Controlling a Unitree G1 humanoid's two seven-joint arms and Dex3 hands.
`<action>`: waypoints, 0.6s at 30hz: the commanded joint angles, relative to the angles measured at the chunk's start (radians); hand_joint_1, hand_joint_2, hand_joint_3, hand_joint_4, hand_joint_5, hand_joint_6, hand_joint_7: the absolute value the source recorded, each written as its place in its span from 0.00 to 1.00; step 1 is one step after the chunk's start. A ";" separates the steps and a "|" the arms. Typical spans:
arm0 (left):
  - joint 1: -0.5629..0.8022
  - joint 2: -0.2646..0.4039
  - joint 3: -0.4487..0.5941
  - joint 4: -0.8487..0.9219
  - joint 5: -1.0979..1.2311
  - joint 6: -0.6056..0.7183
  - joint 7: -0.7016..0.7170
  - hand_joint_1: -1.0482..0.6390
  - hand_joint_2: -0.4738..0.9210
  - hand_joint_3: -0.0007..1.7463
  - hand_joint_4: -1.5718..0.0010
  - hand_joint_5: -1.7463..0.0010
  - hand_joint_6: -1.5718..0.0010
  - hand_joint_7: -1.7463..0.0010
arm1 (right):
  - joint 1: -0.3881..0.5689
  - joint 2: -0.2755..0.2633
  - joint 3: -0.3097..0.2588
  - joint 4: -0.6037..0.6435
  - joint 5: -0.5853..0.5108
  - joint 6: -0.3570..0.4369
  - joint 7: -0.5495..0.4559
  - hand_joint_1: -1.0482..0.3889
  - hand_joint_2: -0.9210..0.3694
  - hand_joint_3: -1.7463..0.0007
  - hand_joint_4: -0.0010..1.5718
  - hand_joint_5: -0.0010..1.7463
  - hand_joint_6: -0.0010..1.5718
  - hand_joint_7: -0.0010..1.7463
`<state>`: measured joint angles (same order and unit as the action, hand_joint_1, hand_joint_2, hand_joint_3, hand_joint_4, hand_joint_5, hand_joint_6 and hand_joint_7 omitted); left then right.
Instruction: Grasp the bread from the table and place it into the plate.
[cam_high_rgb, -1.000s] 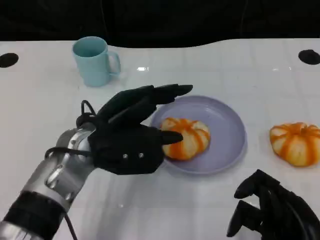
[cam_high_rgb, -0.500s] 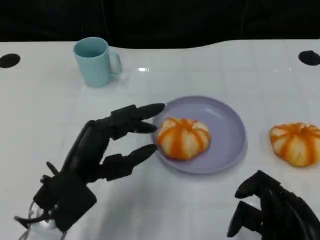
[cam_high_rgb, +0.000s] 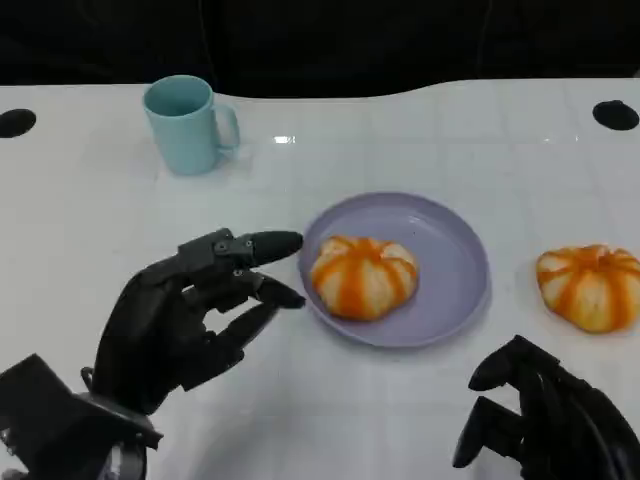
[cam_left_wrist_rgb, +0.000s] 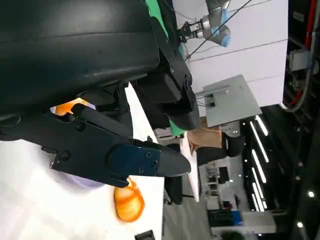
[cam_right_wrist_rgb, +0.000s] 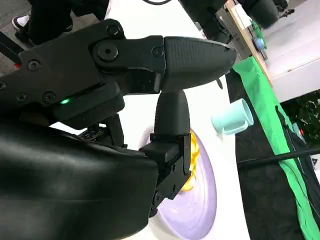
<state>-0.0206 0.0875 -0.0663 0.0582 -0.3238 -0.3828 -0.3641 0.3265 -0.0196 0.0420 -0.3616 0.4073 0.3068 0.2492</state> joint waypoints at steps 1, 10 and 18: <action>0.041 -0.024 0.027 -0.034 -0.102 0.078 -0.039 0.27 1.00 0.15 0.64 0.10 0.60 0.39 | -0.001 -0.003 -0.006 0.000 0.004 0.010 -0.007 0.38 0.00 0.71 0.38 1.00 0.24 0.98; 0.097 -0.060 0.058 -0.059 -0.164 0.169 -0.062 0.26 1.00 0.19 0.52 0.00 0.63 0.10 | 0.006 0.001 -0.009 -0.018 0.013 0.028 -0.015 0.38 0.00 0.73 0.37 1.00 0.24 0.97; 0.123 -0.067 0.071 -0.055 -0.204 0.215 -0.121 0.28 1.00 0.20 0.47 0.00 0.62 0.01 | 0.010 -0.006 -0.016 -0.020 0.013 0.024 -0.008 0.38 0.00 0.73 0.37 1.00 0.24 0.97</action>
<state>0.0817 0.0177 -0.0089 0.0090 -0.5095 -0.1843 -0.4578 0.3292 -0.0164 0.0404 -0.3693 0.4102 0.3288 0.2412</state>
